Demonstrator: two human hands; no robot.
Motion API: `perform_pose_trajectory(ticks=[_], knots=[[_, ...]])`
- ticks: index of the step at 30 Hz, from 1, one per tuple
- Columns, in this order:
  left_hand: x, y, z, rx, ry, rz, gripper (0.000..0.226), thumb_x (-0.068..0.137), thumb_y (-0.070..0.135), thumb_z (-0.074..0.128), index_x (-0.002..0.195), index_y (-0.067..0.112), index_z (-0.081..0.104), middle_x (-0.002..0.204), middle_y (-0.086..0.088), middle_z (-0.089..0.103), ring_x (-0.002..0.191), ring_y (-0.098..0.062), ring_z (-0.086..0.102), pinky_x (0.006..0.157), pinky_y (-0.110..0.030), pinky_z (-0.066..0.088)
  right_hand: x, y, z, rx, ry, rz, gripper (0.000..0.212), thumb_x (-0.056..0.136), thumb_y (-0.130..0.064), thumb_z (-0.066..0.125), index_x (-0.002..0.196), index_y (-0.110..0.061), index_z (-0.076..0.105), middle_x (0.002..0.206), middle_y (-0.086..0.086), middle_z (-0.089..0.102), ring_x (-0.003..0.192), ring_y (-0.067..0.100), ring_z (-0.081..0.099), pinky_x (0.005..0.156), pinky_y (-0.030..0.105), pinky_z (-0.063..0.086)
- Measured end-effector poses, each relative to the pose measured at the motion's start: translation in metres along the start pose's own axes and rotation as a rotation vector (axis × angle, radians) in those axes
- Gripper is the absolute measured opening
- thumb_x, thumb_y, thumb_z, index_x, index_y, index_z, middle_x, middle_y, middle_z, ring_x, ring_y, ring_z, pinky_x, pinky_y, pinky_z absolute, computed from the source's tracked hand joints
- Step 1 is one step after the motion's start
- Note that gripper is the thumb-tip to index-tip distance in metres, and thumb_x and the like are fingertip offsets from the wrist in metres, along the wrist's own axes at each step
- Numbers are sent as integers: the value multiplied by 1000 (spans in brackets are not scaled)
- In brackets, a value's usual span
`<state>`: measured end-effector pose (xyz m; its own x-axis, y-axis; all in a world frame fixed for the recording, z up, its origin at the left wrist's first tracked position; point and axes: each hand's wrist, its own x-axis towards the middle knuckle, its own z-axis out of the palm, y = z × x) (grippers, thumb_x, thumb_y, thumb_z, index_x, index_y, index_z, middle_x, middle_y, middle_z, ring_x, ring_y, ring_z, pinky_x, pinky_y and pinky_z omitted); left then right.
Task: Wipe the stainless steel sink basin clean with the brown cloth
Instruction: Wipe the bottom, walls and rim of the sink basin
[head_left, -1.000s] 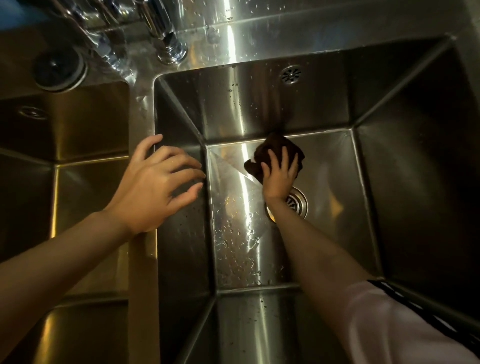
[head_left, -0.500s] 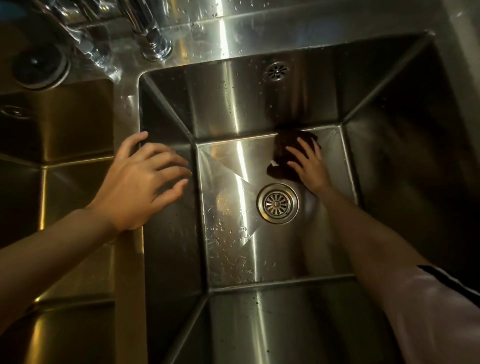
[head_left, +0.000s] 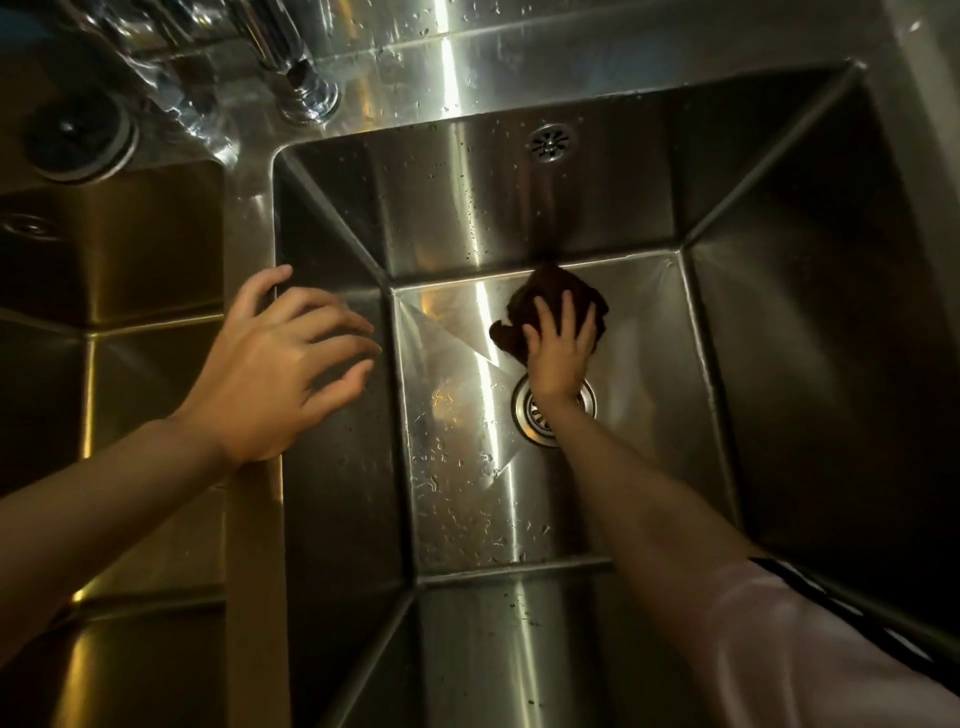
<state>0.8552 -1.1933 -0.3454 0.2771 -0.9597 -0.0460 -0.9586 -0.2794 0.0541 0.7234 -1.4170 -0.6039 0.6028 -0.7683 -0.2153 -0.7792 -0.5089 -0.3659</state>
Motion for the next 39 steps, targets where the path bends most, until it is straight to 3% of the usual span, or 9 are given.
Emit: perform_pose_trajectory(ticks=[8, 12, 15, 19, 27, 30, 34, 39], knots=[[0, -1, 1, 9, -5, 2, 44, 95, 42, 34, 107, 20, 71, 112, -1, 68, 117, -23, 54, 112, -48, 17, 39, 25, -17, -265, -281, -746, 45, 102, -41, 36, 146, -33, 34, 160, 2, 16, 148, 35, 1, 122, 43, 2], [0, -3, 3, 18, -25, 2, 46, 96, 43, 32, 109, 21, 70, 112, -1, 68, 118, -23, 52, 112, -47, 16, 66, 59, -35, -402, -371, -930, 46, 103, -41, 31, 148, -33, 27, 161, 4, 11, 149, 33, -1, 122, 44, 1], [0, -4, 3, 27, -24, 9, 45, 96, 42, 32, 109, 21, 70, 112, 0, 68, 117, -22, 52, 112, -46, 15, 76, 82, -49, -304, -291, -863, 45, 100, -35, 44, 144, -26, 40, 158, 10, 22, 147, 39, 8, 122, 47, 9], [0, -1, 0, 24, -15, 3, 44, 96, 42, 34, 108, 20, 71, 110, -1, 69, 116, -23, 54, 112, -48, 17, 74, 107, -56, -185, -129, -579, 45, 97, -31, 51, 141, -22, 47, 155, 12, 30, 144, 43, 18, 120, 48, 17], [0, 2, -2, 20, -27, -9, 46, 96, 42, 33, 108, 20, 71, 111, 0, 69, 116, -23, 54, 113, -48, 16, 16, 69, -28, -48, 61, 207, 47, 103, -44, 28, 147, -30, 35, 160, 4, 19, 147, 35, 9, 119, 44, 12], [0, 2, -2, 23, -27, -9, 46, 96, 42, 33, 107, 20, 71, 110, 0, 69, 116, -23, 55, 113, -47, 16, 4, 42, -19, 29, 61, 367, 48, 103, -45, 21, 148, -31, 30, 161, 4, 14, 148, 35, 4, 119, 44, 7], [1, 2, -2, 17, -24, 4, 43, 96, 42, 35, 106, 21, 72, 109, 1, 69, 115, -23, 56, 113, -48, 16, 3, 36, -12, -19, 57, 293, 50, 103, -46, 16, 148, -32, 31, 161, 4, 14, 148, 36, 5, 119, 48, 12], [0, 0, -1, 11, -13, 9, 44, 96, 42, 34, 106, 21, 72, 110, 1, 69, 115, -22, 55, 114, -47, 15, 34, 79, -27, -125, -25, -198, 43, 102, -39, 35, 144, -29, 41, 157, 6, 27, 145, 39, 15, 118, 47, 21]])
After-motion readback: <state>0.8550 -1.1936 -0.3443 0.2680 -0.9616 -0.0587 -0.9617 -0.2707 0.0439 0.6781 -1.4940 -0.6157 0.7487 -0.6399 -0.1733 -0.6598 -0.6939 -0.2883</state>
